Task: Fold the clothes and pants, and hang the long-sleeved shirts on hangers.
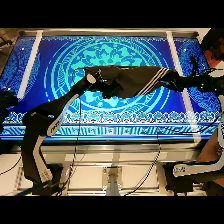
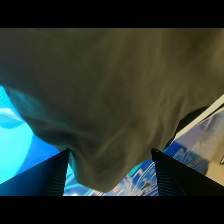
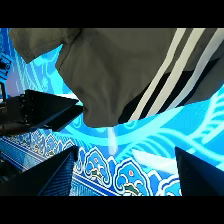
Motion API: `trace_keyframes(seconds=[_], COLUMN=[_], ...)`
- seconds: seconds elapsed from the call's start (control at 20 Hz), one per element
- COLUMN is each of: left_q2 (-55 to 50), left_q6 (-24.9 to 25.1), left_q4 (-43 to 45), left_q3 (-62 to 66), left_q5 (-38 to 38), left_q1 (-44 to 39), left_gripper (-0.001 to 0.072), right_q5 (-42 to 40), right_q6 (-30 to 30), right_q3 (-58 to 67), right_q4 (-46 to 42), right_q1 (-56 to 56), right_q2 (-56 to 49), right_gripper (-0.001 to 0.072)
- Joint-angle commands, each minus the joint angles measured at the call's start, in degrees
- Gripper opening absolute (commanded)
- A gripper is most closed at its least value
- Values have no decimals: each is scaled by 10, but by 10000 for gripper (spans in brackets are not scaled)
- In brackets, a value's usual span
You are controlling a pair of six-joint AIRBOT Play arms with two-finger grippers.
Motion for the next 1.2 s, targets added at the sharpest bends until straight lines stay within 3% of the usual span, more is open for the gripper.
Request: trace_keyframes(seconds=[0.0,0.1,0.15,0.25,0.3,0.45,0.55,0.6,0.65,0.7,0.75,0.95,1.15], left_q2=[-17,-26,-31,-37,-37,-28,-4,11,32,54,81,184,261], left_q6=[-5,-5,-5,-4,-4,37,103,130,142,142,140,91,90], left_q4=[-40,-66,-83,-115,-116,-124,-122,-114,-83,-33,39,304,425], left_q3=[0,0,0,0,0,0,0,0,0,0,0,0,0], left_q5=[42,48,51,52,56,60,48,34,14,-5,-29,-147,-262], left_q1=[-5,-5,-5,-4,-4,-1,3,7,12,17,20,25,25], left_gripper=[579,578,518,152,7,3,1,0,1,0,0,1,2], right_q5=[0,0,-1,-1,-1,-2,-2,-3,-2,-2,-3,-19,-32], right_q6=[1,1,1,1,1,1,1,1,1,1,3,3,5], right_q3=[0,0,0,0,0,0,0,0,0,0,0,0,11], right_q4=[1,2,2,2,2,2,1,1,1,1,2,43,73], right_q1=[1,1,1,1,1,1,1,1,1,1,1,1,1], right_q2=[0,0,0,0,0,0,0,0,0,1,1,2,2], right_gripper=[687,687,687,684,684,683,680,635,407,90,14,17,17])
